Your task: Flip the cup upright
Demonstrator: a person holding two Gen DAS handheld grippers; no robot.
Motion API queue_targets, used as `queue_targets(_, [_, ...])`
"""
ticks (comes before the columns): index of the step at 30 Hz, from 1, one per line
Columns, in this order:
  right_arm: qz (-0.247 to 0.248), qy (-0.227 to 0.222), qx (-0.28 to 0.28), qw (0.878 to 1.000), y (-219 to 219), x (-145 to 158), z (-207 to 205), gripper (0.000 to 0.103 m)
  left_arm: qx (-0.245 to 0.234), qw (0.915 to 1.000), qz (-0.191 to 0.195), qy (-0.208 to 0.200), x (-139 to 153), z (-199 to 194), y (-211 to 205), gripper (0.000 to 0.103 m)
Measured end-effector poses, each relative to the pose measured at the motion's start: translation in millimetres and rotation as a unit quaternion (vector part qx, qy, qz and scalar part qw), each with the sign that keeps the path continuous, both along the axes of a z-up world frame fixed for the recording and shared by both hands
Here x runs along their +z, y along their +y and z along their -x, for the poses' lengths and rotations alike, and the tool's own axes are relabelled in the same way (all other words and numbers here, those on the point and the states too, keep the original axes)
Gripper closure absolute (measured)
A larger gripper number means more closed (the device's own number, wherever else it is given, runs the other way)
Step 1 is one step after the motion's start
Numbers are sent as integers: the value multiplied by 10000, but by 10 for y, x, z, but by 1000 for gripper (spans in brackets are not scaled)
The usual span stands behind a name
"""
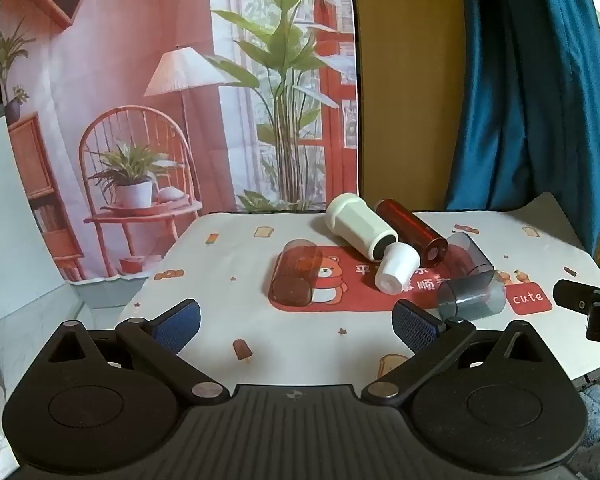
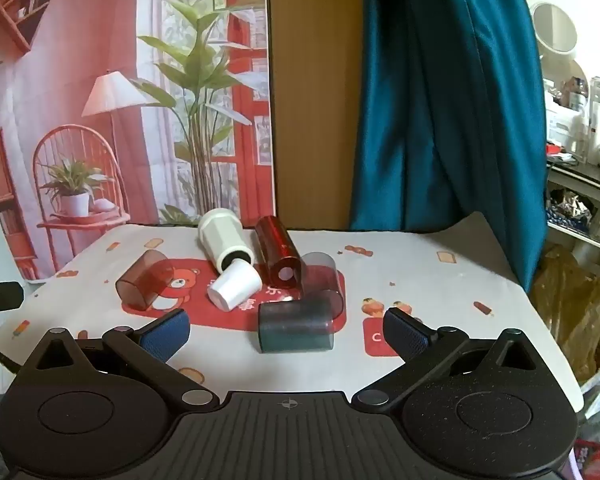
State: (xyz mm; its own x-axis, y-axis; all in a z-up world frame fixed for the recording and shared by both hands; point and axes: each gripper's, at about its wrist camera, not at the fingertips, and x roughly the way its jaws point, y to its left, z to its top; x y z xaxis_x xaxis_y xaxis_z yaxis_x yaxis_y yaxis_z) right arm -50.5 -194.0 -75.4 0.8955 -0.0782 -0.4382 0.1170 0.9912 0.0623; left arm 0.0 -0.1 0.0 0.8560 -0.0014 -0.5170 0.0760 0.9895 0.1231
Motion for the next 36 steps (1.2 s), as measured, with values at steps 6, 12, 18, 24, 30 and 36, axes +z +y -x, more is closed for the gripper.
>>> queue_targets(6, [6,-62,-21,10000,-3,3,12,0,-22,10000,68,15,8,9,-3,0])
queue_targets(12, [-8,-47,-29,10000,6,-77,29,0,-75,10000,32,-53,-82,95,8,0])
queue_targets(18, [-25,-14,-32,10000,5,-94,7,0,-42,10000,50,32,-85,58,18,0])
queue_targets(24, [-48,9,-21,10000,-2,-75,5,0,-40,10000,48,65,-45,3,0,0])
queue_targets(30, [-58,16,-24,10000,-8,-80,-13,0,-44,9999,56,86,-60,10,6,0])
queue_targets(36, [-65,15,-42,10000,-21,-115,-5,0,-50,9999,92,112,-54,-9,15,0])
